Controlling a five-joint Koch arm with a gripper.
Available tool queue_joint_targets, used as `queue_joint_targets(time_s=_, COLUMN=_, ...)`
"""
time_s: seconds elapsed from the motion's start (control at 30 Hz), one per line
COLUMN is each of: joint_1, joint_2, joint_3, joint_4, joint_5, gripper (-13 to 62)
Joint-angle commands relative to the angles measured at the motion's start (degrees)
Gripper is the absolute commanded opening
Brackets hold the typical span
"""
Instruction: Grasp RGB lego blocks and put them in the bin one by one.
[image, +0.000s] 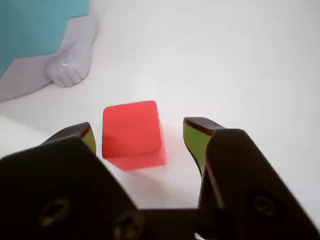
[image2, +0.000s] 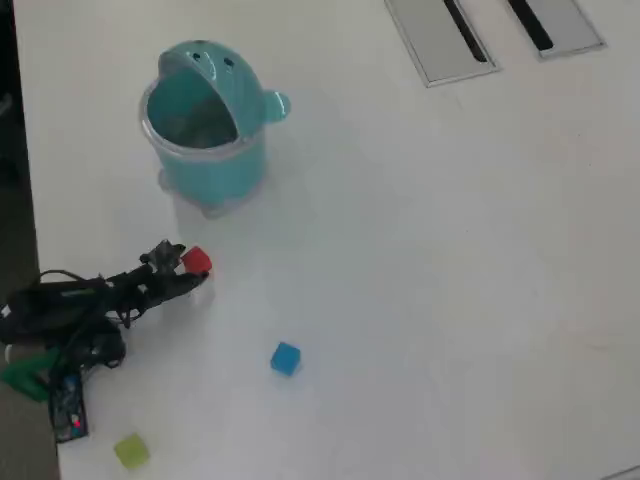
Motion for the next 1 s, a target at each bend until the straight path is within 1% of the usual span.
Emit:
queue_joint_targets(time_s=0.0, joint_1=0.00, joint_2=-1.14, joint_3=-3.87, joint_4=-0.26, joint_5=-3.08, gripper=31.4)
queue_joint_targets(time_s=0.2, joint_1=-1.76, joint_2=-3.34, joint_3=-3.69, joint_4=-0.44, joint_5=-2.29, gripper=31.5)
queue_joint_targets(time_s=0.3, joint_1=-2.55, joint_2=-4.75, joint_3=-4.22, joint_4=-1.23, joint_5=0.18, gripper=31.5)
queue_joint_targets(time_s=0.6, joint_1=-4.31, joint_2=-14.59, joint_3=-6.59, joint_4=-9.14, joint_5=3.25, gripper=31.0)
queue_joint_targets(time_s=0.7, joint_1=-5.19, joint_2=-16.00, joint_3=-6.68, joint_4=-12.57, joint_5=7.38, gripper=21.4)
queue_joint_targets(time_s=0.73, joint_1=-5.71, joint_2=-16.08, joint_3=-6.68, joint_4=-13.54, joint_5=8.35, gripper=19.7)
queue_joint_targets(time_s=0.97, joint_1=-9.40, joint_2=-10.28, joint_3=-5.19, joint_4=-13.89, joint_5=13.18, gripper=19.6)
